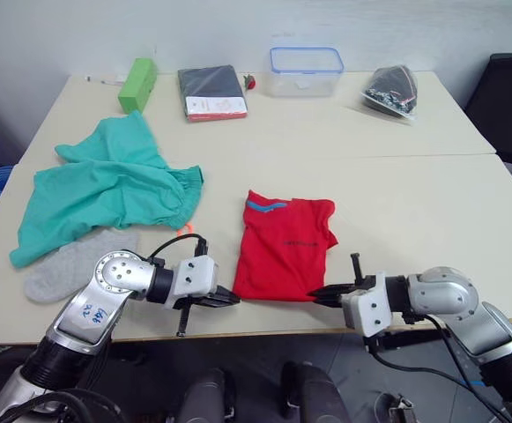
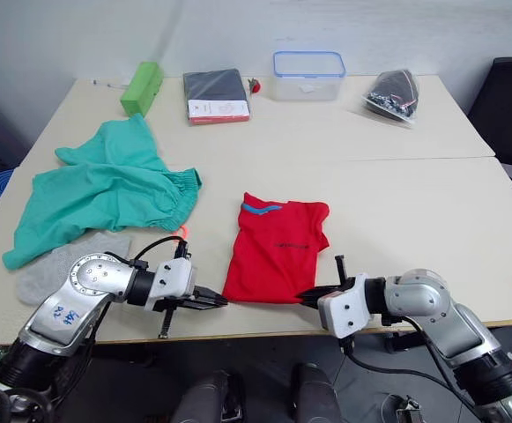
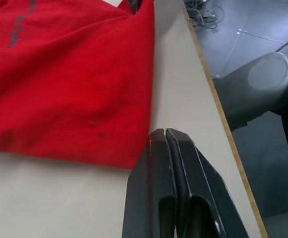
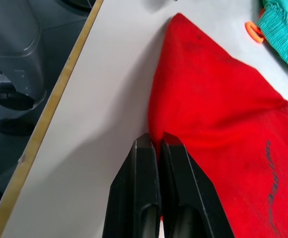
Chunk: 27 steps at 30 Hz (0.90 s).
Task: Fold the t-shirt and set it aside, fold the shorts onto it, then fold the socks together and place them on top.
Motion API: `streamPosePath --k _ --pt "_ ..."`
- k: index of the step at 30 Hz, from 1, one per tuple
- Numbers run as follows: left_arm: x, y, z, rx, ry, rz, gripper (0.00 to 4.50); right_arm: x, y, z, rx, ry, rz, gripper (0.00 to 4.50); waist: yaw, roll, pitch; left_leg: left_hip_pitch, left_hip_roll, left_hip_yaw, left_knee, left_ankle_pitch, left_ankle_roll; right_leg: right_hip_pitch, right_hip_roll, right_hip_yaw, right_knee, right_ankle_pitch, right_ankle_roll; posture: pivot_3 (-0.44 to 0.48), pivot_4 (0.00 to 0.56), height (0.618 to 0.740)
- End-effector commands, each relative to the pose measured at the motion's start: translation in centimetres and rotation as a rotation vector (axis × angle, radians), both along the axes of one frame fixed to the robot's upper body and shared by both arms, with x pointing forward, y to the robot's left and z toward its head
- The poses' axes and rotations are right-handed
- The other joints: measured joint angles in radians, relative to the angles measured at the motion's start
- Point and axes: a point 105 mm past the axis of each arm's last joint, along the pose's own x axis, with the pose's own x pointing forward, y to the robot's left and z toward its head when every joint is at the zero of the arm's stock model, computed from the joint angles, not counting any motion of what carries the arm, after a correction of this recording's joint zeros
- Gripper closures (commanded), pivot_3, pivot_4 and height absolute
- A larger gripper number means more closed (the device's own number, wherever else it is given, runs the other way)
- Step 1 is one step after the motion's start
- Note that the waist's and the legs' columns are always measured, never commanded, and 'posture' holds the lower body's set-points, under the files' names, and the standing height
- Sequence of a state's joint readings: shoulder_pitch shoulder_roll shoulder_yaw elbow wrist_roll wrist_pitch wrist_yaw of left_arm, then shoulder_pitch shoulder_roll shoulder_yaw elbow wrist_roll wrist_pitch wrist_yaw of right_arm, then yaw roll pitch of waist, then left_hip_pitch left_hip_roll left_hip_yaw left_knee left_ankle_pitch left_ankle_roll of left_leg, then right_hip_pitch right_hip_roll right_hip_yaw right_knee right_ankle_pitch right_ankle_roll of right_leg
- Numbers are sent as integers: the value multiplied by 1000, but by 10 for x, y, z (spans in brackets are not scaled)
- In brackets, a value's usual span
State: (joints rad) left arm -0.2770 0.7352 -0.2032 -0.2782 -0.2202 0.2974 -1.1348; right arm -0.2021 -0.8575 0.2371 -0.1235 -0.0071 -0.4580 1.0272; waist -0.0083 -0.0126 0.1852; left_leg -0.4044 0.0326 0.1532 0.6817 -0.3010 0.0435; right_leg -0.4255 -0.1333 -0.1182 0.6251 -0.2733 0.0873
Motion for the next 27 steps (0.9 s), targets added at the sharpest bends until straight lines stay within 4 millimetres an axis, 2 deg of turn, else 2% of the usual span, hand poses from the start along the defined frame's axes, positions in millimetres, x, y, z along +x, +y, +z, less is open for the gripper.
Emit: streamPosePath --k 1,5,8,12,14,16,18,22,27 --pt "4 5 19 -39 -20 34 3850 -1 -7 16 22 -9 -16 4270 4 0 0 0 0 0 0 0 0 0 0 0 0 0 0 0 150 740" --pt "19 1 47 -182 34 64 2626 -7 -16 34 81 106 -60 3159 12 0 0 0 0 -1 0 0 1 0 0 -1 0 0 0 0 150 740" --pt "33 -8 59 -244 50 94 1633 -10 -19 45 135 231 -105 2040 17 0 0 0 -1 -3 1 1 1 2 -1 -1 -1 0 0 0 150 740" --pt "50 -26 54 -258 77 118 411 11 -12 69 339 360 -247 682 11 0 0 0 -1 -3 1 1 1 3 0 -2 -1 0 1 0 150 740" --pt "55 -35 41 -228 98 124 400 25 -4 70 400 410 -318 32 6 -1 0 0 0 -3 1 1 1 3 0 -2 0 0 0 0 150 740" --pt "58 -42 33 -219 103 130 400 35 3 68 438 452 -364 32 7 -1 0 0 0 -3 1 1 0 2 1 -2 0 0 0 0 150 740" --pt "60 -48 30 -245 113 132 793 49 12 63 499 497 -432 394 7 -1 0 -1 0 -3 1 1 0 1 1 -3 1 0 -1 0 150 740" --pt "58 -51 13 -220 135 144 1952 68 34 50 540 502 -500 1734 6 -1 0 -2 -1 -3 1 1 0 0 0 -3 1 0 -1 0 150 740" --pt "56 -47 -7 -168 144 165 3583 79 48 28 504 495 -568 3553 5 -1 0 -2 -1 -2 1 1 0 -1 1 -3 2 0 -1 0 150 740"
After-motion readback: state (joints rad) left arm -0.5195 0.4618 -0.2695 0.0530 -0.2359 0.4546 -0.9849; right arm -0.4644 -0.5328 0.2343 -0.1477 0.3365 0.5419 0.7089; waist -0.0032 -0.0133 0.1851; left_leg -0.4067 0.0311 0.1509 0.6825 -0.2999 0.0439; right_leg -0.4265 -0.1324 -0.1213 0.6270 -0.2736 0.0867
